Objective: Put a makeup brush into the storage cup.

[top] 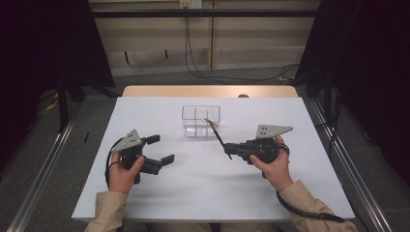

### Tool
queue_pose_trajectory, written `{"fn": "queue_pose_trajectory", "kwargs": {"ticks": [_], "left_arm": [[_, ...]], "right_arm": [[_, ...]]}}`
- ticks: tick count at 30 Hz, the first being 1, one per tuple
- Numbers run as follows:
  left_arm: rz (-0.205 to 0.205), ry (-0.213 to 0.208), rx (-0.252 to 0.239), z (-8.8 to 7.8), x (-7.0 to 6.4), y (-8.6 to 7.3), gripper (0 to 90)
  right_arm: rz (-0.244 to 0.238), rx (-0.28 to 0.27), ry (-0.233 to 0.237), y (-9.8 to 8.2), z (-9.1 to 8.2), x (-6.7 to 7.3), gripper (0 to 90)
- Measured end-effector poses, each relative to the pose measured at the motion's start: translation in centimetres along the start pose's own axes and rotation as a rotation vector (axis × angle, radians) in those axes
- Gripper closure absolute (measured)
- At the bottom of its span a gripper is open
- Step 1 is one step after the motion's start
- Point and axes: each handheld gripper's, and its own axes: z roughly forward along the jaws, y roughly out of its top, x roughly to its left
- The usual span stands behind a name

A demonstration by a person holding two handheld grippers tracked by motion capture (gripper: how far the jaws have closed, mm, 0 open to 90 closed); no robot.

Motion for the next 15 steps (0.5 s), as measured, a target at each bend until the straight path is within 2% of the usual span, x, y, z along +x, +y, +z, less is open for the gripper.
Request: {"fn": "queue_pose_trajectory", "kwargs": {"ticks": [6, 15], "left_arm": [[-0.007, -0.02, -0.02, 1.1, -0.3, 0.6, 0.5], [-0.015, -0.074, -0.04, 2.8, -0.8, 1.3, 0.3]], "right_arm": [[-0.002, 0.001, 0.004, 0.1, 0.1, 0.0, 84.9], [-0.002, 0.005, 0.004, -0.1, 0.1, -0.1, 84.9]]}}
